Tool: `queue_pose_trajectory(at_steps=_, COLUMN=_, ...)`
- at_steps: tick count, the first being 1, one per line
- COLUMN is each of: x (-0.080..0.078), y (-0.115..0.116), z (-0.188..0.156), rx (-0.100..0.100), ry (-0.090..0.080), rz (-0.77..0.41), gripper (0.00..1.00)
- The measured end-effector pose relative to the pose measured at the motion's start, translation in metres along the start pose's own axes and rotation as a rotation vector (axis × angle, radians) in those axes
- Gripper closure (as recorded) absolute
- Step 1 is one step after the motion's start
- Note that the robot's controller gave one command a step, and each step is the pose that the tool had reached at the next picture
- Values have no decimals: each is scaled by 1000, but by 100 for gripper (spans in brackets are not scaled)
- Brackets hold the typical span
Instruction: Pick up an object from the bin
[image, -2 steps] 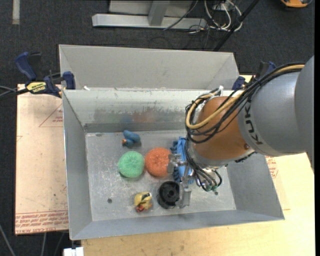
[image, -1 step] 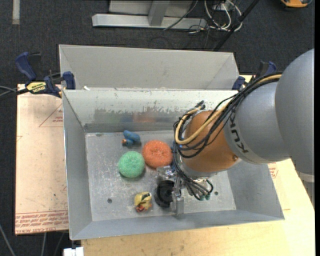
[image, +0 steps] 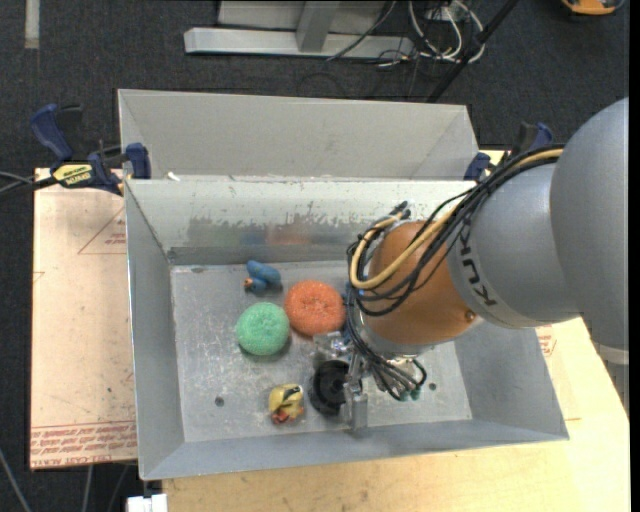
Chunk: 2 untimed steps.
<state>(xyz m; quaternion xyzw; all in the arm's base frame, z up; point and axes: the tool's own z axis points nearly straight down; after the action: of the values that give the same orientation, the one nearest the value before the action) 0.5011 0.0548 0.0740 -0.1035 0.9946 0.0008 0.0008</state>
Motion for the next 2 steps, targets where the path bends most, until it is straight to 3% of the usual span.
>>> queue_pose_trajectory(at_steps=2, x=0, y=0, z=0, rx=0, ry=0, rz=0, gripper=100)
